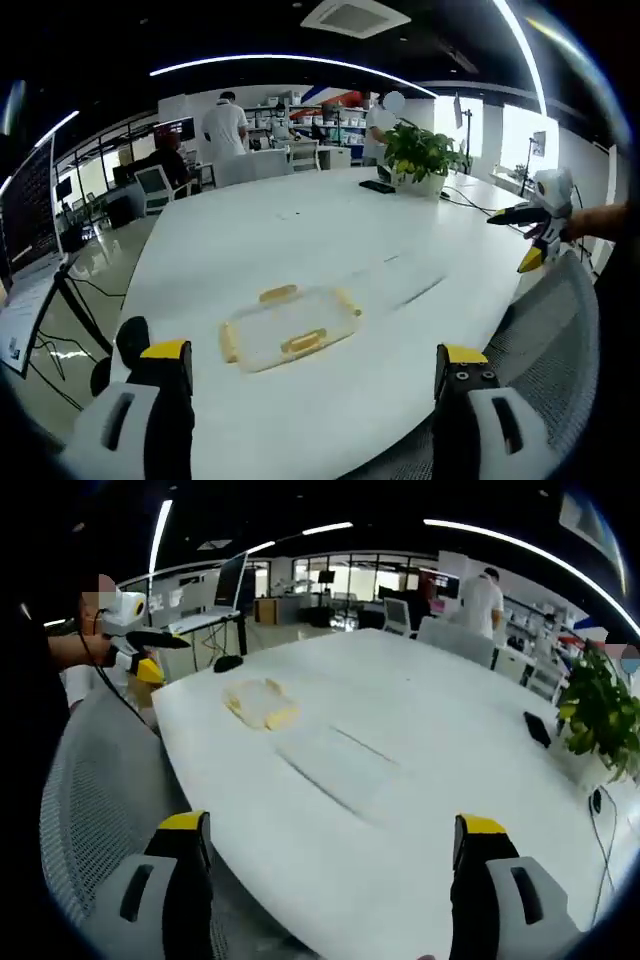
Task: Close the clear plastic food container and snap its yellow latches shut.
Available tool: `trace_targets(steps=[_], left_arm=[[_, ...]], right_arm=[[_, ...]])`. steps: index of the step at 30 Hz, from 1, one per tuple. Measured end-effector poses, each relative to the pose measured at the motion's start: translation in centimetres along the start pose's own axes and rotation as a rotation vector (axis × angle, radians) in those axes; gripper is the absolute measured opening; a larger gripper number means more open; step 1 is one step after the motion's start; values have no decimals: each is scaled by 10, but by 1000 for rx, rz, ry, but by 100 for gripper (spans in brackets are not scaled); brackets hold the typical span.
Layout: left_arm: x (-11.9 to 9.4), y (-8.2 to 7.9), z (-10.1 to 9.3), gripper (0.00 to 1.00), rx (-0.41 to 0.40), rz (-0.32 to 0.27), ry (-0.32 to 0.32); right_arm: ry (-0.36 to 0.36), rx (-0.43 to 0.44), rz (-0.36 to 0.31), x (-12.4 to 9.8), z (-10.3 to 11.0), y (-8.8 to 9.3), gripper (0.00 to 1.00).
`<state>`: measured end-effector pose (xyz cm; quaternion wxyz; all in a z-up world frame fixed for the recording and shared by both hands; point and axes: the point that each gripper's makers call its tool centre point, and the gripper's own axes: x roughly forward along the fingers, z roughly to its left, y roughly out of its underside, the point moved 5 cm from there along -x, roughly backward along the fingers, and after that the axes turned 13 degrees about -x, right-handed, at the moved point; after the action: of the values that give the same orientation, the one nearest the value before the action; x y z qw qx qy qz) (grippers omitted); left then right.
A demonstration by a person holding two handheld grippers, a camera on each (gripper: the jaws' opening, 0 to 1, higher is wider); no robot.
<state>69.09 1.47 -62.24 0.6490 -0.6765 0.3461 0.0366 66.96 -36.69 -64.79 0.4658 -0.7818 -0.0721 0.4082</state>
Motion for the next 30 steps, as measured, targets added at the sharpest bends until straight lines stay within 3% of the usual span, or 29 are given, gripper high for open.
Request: trace_targets(steps=[30], left_arm=[[-1,2,-5,99,11,-8,14]], right_arm=[[1,-7,2,-4,3,2,99]])
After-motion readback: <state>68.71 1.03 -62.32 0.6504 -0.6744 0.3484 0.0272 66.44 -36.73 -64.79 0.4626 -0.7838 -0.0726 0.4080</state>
